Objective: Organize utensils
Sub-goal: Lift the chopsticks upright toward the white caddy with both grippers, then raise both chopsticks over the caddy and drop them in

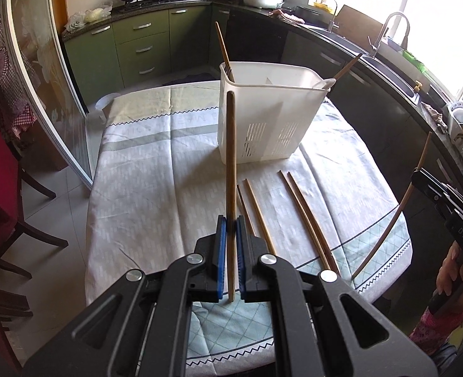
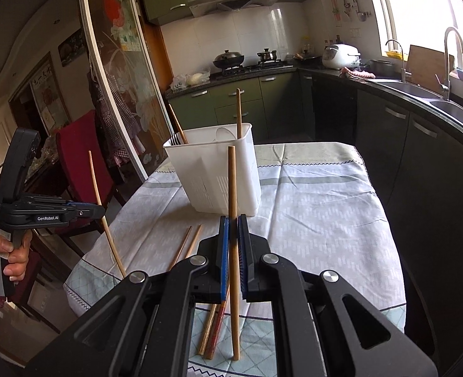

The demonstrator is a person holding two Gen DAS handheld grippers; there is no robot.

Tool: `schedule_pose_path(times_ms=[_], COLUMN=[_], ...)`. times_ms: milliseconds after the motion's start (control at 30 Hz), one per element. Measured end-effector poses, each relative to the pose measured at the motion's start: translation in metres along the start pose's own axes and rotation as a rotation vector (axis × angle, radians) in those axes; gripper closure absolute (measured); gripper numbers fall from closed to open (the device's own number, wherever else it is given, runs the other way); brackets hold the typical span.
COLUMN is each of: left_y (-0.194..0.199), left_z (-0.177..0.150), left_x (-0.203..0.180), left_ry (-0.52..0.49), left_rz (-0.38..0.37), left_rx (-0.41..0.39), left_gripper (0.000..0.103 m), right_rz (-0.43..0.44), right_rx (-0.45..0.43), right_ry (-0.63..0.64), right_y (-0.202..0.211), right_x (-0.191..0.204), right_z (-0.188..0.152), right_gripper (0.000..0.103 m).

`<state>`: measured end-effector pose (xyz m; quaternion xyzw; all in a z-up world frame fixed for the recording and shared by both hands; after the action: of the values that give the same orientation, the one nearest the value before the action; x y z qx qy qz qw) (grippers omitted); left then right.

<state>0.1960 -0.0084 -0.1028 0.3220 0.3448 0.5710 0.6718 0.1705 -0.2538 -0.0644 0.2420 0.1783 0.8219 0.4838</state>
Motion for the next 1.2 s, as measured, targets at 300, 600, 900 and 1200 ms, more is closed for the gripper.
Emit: schedule_pose_path(times_ms=[300, 600, 900, 1200], left_y=[0.027, 0.067, 0.113, 0.031], left_z=[0.008, 0.060, 0.170, 0.196], left_x=[-0.009, -0.025, -0.031, -0.021], left_ry=[-0.029, -0.033, -0.002, 0.011], left_rz=[-0.022, -0.088, -0.095, -0.024], left_rx=[-0.051, -0.141, -0.431, -0.396], left_gripper=[0.097, 0.097, 0.097, 0.097], right_rz=[0.044, 0.116, 0.161, 0.154], right_rx=[-0.029, -0.138, -0.227, -0.262], right_ry=[0.006, 0.028, 0.041, 0.029], right_y=[0.008, 0.032, 0.039, 0.029], right_x=[0.008, 0.035, 0.059, 0.058], right_z=[0.028, 0.096, 0.162, 0.200], right_gripper=[0.096, 0.096, 0.096, 0.096])
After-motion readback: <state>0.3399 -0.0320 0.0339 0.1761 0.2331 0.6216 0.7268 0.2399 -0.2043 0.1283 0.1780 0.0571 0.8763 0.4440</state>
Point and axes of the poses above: each gripper's, at about its wrist camera, not at the fingertips, and y roughly against the way its jaws point, x to its left, z to its top, the point moved 8 cm from there along -y, roughly the way its jaws point, and after that the axes turned 1 degree about -x, right-handed, at the moved point
